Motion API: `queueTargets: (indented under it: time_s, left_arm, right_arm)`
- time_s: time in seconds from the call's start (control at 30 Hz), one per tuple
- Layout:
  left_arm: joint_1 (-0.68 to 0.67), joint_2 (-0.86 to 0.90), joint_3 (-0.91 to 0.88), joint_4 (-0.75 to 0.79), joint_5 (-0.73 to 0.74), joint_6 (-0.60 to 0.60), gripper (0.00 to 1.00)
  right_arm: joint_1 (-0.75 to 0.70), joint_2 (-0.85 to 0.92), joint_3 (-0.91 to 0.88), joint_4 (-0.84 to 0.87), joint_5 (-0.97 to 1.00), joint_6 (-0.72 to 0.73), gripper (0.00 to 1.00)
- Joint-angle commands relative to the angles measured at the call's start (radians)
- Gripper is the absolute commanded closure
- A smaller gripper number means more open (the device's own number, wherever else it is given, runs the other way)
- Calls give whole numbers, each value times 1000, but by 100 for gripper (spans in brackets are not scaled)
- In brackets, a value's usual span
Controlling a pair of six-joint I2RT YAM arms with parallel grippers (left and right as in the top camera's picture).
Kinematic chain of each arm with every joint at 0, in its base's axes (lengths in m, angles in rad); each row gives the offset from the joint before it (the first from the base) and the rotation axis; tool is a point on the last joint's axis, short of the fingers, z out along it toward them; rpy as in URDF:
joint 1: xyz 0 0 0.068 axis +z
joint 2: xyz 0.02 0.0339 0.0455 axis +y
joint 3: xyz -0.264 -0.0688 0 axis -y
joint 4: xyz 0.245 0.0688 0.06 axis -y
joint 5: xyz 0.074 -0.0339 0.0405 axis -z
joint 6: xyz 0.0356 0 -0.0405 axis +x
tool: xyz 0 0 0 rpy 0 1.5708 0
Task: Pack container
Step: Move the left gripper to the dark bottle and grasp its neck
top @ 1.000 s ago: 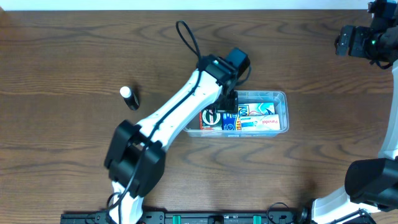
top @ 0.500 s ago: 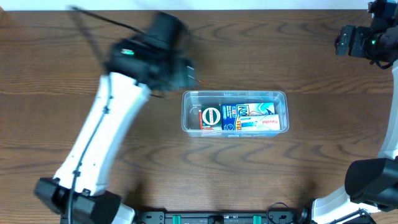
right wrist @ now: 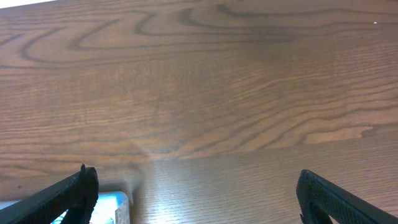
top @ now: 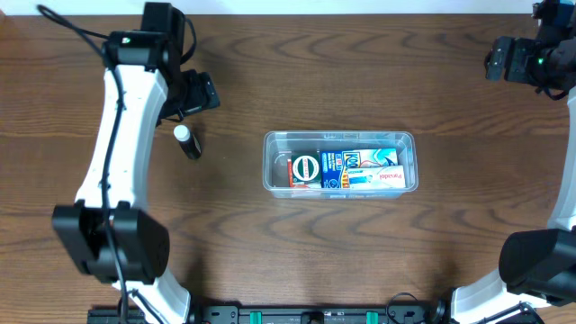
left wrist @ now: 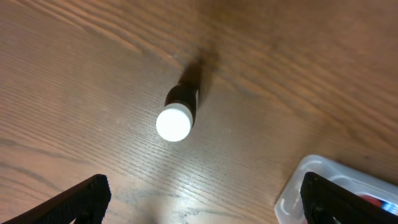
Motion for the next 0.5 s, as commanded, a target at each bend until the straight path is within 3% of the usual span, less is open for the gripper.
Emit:
queueTargets:
  time_s: [0.0, 0.27, 0.47]
  left_arm:
    - [16, 60, 8, -9, -14, 5, 2]
    - [64, 155, 6, -12, -3, 2, 0]
    - [76, 164, 5, -10, -2, 35, 7]
  right_arm:
    - [-8, -7, 9, -1, -1, 16, 1]
    - [-8, -7, 9, -1, -1, 16, 1]
    - [-8, -7, 9, -1, -1, 16, 1]
